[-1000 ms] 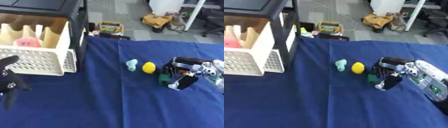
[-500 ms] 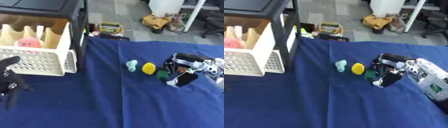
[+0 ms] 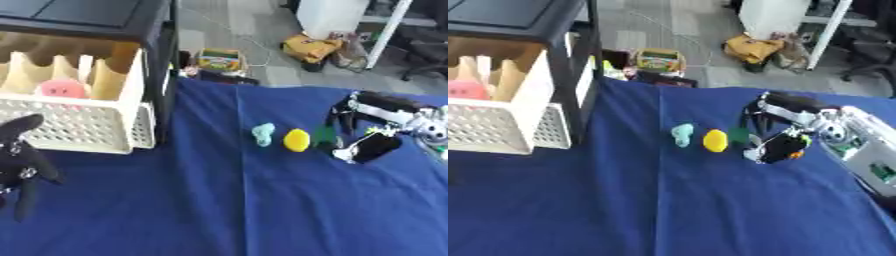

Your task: Pick up objects from table and place into drawer.

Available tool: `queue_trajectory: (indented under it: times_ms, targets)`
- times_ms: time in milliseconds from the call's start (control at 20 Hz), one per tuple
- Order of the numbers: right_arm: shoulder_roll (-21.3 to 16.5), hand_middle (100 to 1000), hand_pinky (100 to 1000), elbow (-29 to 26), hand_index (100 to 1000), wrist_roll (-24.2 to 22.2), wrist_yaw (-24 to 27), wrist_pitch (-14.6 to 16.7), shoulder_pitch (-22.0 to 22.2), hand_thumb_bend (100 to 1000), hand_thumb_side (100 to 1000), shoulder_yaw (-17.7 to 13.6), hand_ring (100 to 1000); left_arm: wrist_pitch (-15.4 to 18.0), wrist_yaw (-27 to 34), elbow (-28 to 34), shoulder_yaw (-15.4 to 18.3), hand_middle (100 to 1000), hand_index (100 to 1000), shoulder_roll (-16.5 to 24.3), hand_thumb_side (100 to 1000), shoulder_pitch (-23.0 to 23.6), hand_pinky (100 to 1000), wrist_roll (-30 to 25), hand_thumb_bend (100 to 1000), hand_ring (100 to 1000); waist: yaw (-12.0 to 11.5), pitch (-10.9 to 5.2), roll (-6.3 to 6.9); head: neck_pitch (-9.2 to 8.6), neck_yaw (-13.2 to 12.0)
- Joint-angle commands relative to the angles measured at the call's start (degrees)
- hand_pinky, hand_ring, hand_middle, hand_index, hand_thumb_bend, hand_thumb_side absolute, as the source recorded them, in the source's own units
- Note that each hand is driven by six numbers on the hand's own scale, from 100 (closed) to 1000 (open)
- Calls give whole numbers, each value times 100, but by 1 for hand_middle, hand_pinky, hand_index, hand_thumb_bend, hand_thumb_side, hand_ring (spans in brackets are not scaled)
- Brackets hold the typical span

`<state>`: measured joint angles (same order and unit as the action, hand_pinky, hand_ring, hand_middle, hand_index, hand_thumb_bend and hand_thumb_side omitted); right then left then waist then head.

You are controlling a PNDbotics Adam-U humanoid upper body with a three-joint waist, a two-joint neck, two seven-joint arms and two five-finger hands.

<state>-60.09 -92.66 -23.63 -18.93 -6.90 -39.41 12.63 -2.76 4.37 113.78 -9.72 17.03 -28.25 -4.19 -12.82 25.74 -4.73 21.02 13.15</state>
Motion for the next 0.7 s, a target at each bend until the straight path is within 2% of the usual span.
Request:
queue_trajectory:
  times_ms: [50,400,700]
  targets:
    - [-275,326,562,-265,477,54,107,-70,-147,100,256,-156,571,-13,36,81,20,436,896,6,978,-34,553,-10,100,174,11,-189,6,-55,-27]
    - [-262,318,561,-614,470,81,150,-137,-520,100,259,-187,562,-19,62,81,16,438,896,12,975,-32,553,-16,100,179,2,-245,-28,-47,-42]
    - [-74,306,561,-787,461,-27,147,-162,-1120,100,257,-65,558,-41,81,81,5,438,896,7,974,-17,551,-37,100,180,-22,-298,-65,-30,-41]
